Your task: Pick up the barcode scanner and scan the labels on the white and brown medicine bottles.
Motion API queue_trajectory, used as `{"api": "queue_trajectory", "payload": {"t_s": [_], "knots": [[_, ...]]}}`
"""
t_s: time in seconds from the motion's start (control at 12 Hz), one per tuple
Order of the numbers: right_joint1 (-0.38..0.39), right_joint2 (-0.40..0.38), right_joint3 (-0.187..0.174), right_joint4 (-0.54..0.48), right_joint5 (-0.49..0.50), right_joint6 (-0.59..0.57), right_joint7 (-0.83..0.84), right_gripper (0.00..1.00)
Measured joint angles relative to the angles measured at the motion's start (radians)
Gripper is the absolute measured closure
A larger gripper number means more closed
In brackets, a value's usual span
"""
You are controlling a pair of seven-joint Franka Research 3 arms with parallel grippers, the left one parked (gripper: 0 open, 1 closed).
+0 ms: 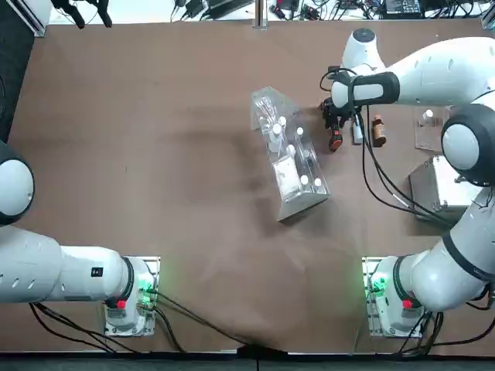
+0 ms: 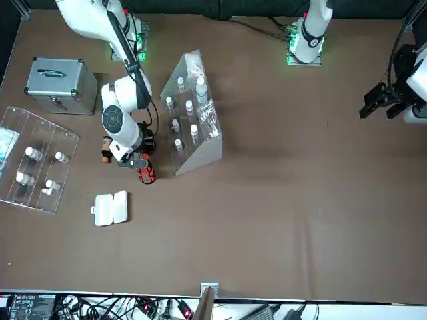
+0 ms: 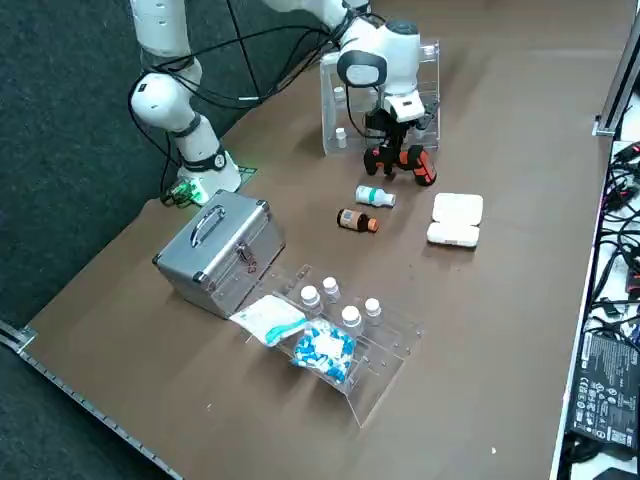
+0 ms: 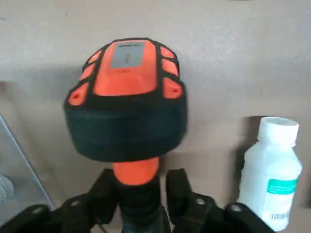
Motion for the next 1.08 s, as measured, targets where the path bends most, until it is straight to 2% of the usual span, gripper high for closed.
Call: {"api": "queue_trajectory", "payload": {"t_s": [0.17,0.58,0.83,1.08], "knots": [[0.000,0.001,0.000,0.000,0.001,0.004,0.001,0.58],[0.000,-0.003,0.000,0.002,0.001,0.007,0.002,0.58],[-0.001,-0.073,-0.002,0.013,0.001,-0.076,0.008,0.58],[-0.019,-0.174,-0.008,0.014,0.001,-0.212,0.008,0.58]]}}
